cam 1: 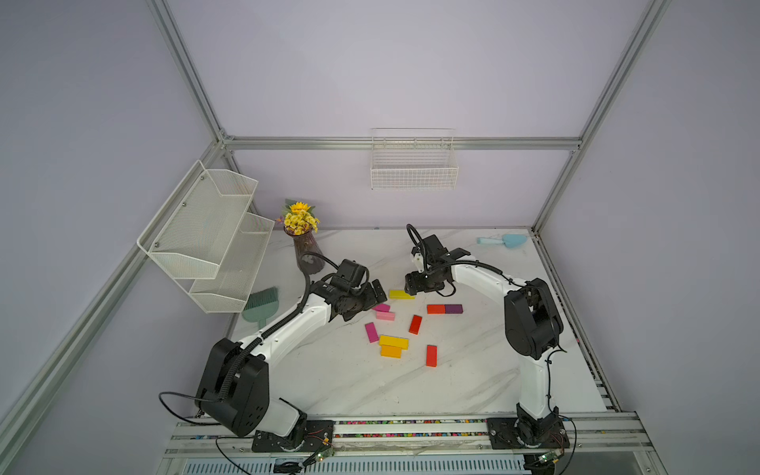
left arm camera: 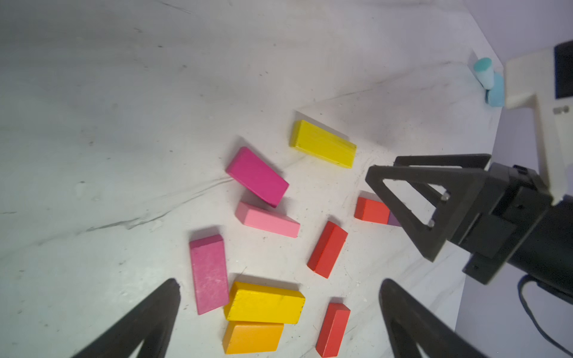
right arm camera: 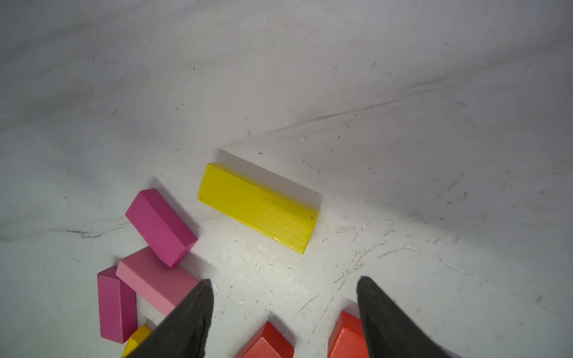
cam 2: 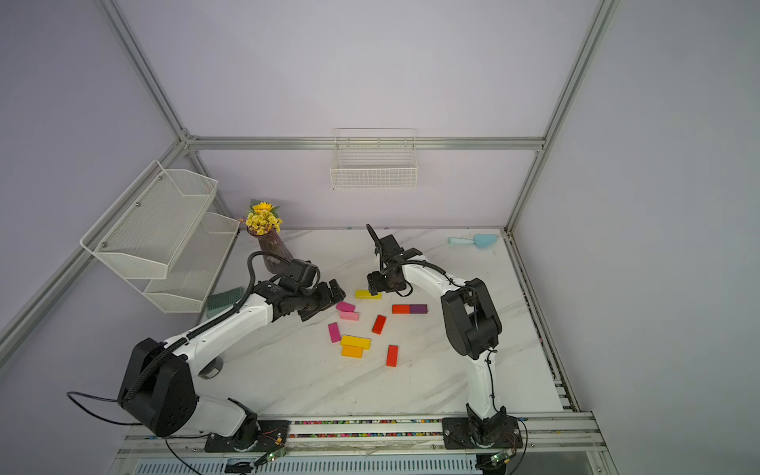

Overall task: Assemble the letter c with building blocks
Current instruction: Pick up the building block from the center of the board.

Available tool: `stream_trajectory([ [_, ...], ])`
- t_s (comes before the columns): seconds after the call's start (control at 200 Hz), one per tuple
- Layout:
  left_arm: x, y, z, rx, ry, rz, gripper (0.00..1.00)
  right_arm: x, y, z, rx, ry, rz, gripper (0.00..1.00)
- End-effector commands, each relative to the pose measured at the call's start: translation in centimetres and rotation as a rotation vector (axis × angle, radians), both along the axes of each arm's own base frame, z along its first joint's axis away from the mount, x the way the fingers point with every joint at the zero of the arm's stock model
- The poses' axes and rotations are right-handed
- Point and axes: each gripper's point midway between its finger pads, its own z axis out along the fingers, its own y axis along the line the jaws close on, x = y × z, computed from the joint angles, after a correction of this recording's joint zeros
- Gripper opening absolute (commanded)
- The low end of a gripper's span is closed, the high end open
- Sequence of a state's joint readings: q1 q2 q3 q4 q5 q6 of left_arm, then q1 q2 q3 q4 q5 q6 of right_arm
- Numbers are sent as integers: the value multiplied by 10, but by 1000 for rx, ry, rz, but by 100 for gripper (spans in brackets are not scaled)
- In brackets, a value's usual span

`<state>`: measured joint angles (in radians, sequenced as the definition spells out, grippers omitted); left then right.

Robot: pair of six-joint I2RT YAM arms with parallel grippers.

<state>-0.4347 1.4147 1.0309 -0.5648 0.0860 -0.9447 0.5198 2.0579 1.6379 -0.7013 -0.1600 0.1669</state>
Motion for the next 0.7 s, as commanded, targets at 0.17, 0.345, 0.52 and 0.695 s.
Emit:
stream_trajectory([
  [0.17, 4, 55, 28, -84, -88, 155, 100, 0, 17, -17, -130, -59, 196, 75],
  [0.345, 4, 74, 31, -90, -104, 183, 100, 7, 22, -28, -180, -64, 217, 75],
  [0.52, 1, 79, 28, -116, -79, 191, 100, 13, 28, -36, -199, -54, 235, 75],
  [0.695, -1, 79, 22, -137, -43, 190, 100, 13, 35, -48, -213, -22, 263, 75],
])
